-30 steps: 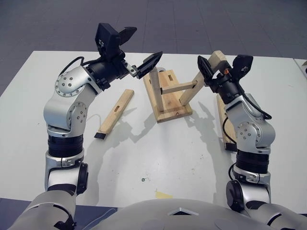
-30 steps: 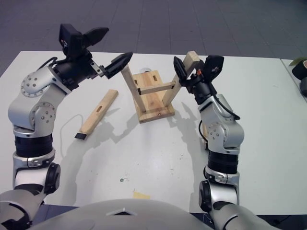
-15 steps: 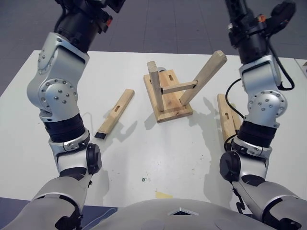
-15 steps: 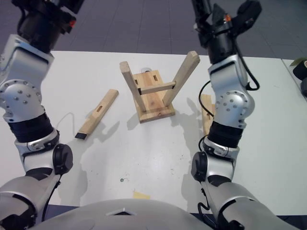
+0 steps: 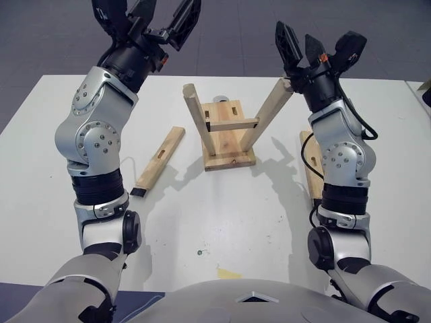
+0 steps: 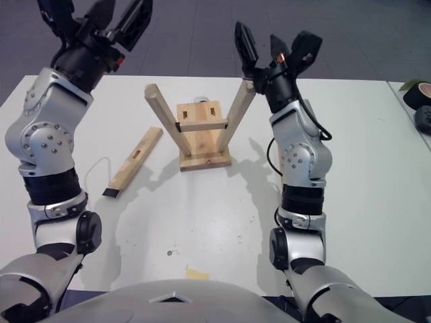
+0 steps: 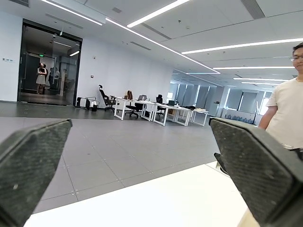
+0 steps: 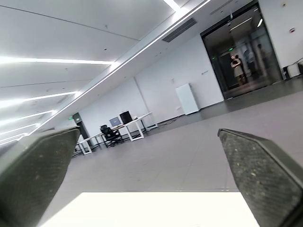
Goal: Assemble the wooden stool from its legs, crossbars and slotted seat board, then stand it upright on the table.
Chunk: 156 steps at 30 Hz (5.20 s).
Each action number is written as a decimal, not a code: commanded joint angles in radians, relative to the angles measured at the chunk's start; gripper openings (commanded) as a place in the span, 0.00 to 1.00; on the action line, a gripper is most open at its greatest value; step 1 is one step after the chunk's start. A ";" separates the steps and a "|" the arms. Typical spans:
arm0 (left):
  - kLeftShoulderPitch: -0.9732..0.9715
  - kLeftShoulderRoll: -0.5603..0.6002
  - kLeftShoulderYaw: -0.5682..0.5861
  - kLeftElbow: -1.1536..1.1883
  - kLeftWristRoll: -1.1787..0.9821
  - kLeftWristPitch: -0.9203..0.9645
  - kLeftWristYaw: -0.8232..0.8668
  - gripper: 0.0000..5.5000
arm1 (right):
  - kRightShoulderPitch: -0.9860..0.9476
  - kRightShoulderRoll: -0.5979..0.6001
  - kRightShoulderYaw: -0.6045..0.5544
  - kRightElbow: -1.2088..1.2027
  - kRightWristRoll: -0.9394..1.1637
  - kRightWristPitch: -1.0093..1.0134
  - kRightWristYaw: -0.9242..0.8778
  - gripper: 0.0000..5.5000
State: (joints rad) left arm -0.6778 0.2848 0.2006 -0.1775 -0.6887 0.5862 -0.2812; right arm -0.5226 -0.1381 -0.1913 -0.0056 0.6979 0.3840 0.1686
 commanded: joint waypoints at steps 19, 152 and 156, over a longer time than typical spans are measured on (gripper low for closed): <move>-0.034 -0.020 0.112 0.112 0.076 -0.124 0.123 0.98 | 0.218 -0.048 0.035 -0.508 0.604 0.297 0.225 0.98; 0.025 -0.053 0.020 0.089 0.086 -0.076 0.034 0.98 | 0.148 -0.187 0.016 -0.287 0.221 0.072 0.218 0.98; 0.025 -0.053 0.022 0.090 0.088 -0.078 0.034 0.98 | 0.204 -0.171 0.067 -0.333 0.290 0.146 0.280 0.98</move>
State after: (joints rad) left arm -0.6616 0.2352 0.2245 -0.0902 -0.6112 0.5113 -0.2493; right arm -0.3526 -0.3146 -0.1476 -0.3168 0.9507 0.4763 0.4273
